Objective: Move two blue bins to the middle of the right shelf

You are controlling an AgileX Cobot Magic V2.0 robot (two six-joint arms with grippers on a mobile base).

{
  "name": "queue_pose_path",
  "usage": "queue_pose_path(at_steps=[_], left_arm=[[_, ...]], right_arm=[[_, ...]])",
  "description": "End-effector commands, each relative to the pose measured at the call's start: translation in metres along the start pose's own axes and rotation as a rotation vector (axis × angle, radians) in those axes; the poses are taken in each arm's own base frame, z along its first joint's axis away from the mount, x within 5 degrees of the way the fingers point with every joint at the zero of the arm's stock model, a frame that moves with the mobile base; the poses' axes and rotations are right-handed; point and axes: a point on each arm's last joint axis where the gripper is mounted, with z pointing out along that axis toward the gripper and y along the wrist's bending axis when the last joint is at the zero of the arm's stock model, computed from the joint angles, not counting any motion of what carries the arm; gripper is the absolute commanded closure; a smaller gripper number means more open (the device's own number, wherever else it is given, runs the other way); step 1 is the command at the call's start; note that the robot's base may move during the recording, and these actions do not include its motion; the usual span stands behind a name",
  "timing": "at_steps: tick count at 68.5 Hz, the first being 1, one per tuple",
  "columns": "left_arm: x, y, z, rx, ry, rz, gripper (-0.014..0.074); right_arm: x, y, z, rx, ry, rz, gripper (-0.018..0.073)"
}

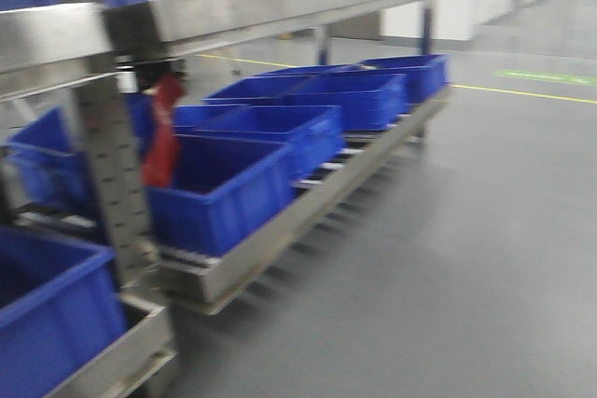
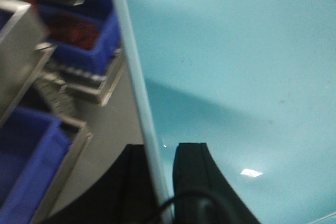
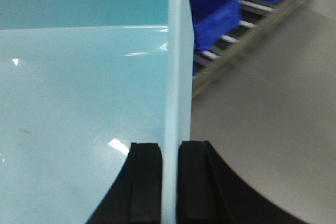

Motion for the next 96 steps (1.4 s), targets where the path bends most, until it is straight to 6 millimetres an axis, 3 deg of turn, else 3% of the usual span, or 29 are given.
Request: queue_pose_path(at_steps=[1,96], left_arm=[[-0.0036,-0.0029,-0.0090,0.030,-0.045,0.006,0.0707],[-0.0036,-0.0029,-0.0090,0.030,-0.045,0.006,0.0707]], right_arm=[[-0.0095,0.0029,-0.0114,-0.030,-0.091,0.011,0.0712],[-0.0095,0.0029,-0.0114,-0.030,-0.091,0.011,0.0712]])
